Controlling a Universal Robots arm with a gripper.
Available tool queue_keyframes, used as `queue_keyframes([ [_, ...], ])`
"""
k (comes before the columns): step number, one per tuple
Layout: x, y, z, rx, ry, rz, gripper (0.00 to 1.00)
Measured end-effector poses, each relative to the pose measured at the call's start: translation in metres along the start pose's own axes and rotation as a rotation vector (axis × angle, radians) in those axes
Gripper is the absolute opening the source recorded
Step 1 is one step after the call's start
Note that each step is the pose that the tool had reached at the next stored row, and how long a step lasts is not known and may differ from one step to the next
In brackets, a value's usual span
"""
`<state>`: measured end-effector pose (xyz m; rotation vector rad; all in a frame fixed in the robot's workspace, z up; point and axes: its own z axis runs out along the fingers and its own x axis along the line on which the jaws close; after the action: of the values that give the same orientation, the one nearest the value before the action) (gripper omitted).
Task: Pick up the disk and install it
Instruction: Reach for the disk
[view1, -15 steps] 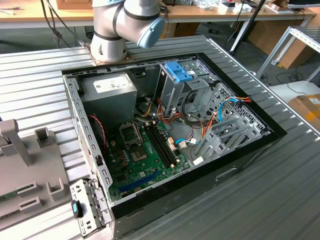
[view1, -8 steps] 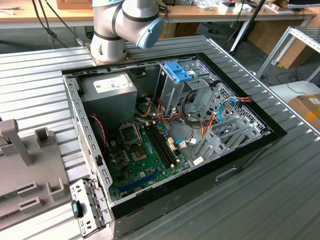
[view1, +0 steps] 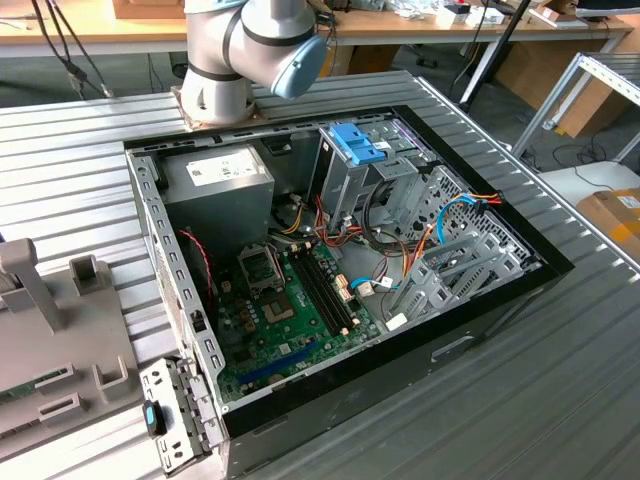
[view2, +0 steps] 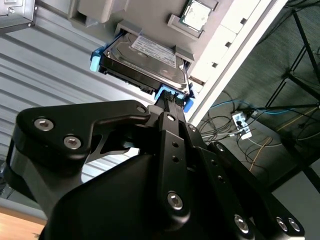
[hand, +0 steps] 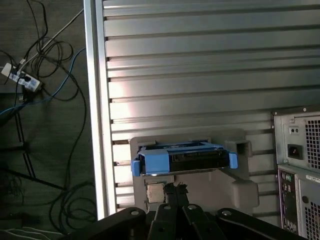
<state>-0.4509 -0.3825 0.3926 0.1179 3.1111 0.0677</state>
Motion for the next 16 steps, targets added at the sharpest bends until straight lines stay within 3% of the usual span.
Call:
queue_keyframes([
  [3,0.0048,0.0018,0.0007,-0.0001,-0.0002,0.0,0.11],
  [5,0.0051,0.0022,0.0026,0.0001,0.0001,0.0,0.11],
  [7,0.0055,0.0026,0.0096,0.0001,0.0002,0.0,0.11],
  [13,0.0061,0.009,0.011,0.0,0.0002,-0.005,0.11],
  [16,0.0064,0.0095,0.0159,-0.0002,0.0008,-0.014,0.11],
])
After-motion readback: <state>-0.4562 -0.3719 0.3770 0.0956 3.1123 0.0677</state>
